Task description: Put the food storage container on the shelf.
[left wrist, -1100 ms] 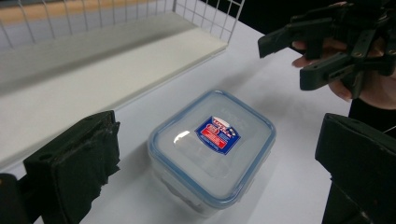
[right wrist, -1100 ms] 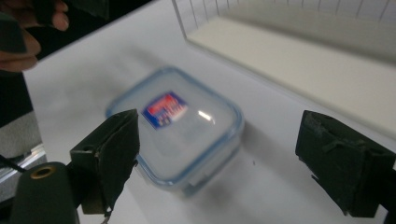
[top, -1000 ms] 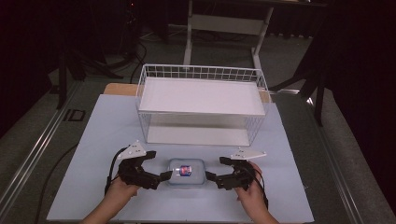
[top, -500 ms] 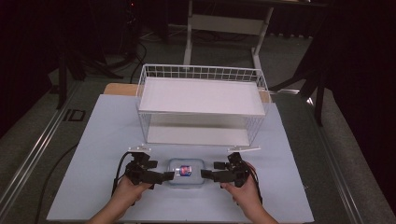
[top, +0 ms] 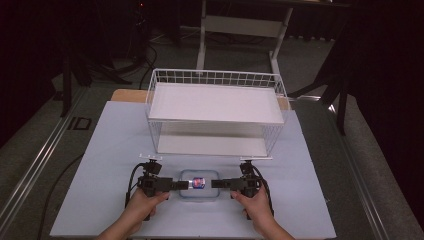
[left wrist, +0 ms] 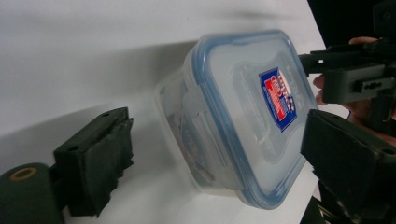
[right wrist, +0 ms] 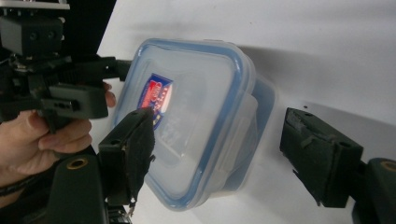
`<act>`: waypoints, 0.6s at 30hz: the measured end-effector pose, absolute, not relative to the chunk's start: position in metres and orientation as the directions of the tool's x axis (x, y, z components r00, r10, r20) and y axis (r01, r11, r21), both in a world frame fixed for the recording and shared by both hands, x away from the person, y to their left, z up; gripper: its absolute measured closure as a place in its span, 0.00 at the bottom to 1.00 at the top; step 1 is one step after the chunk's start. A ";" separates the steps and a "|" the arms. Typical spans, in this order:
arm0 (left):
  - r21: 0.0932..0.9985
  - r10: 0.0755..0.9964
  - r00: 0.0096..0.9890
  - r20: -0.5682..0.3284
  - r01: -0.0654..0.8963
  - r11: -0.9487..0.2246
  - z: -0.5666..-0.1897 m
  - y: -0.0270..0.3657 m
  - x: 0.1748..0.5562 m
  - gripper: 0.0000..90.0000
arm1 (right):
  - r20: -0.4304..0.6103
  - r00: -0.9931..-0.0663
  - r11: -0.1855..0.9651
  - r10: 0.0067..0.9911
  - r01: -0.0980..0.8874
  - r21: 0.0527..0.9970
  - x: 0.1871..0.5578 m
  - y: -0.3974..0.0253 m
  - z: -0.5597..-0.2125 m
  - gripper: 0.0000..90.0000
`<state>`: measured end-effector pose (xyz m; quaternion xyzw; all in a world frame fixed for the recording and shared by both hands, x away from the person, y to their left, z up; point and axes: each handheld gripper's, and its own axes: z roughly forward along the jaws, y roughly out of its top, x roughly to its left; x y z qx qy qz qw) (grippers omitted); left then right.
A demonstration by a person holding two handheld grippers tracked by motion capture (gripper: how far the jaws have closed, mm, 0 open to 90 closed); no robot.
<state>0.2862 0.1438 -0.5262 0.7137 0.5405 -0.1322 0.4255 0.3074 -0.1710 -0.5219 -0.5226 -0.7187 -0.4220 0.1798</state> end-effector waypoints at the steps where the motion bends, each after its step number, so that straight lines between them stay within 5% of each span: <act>1: 0.461 0.656 0.380 -0.652 0.886 -0.055 -0.527 0.143 0.286 0.13 | 0.706 -0.383 0.098 0.597 0.907 0.409 0.308 -0.170 -0.523 0.33; 10: 0.426 0.615 0.362 -0.701 0.903 -0.046 -0.532 0.138 0.286 0.38 | 0.734 -0.348 0.089 0.583 0.926 0.368 0.304 -0.168 -0.528 0.48; 18: 0.438 0.644 0.373 -0.668 0.897 -0.066 -0.524 0.135 0.281 0.44 | 0.715 -0.345 0.078 0.608 0.922 0.378 0.298 -0.165 -0.525 0.49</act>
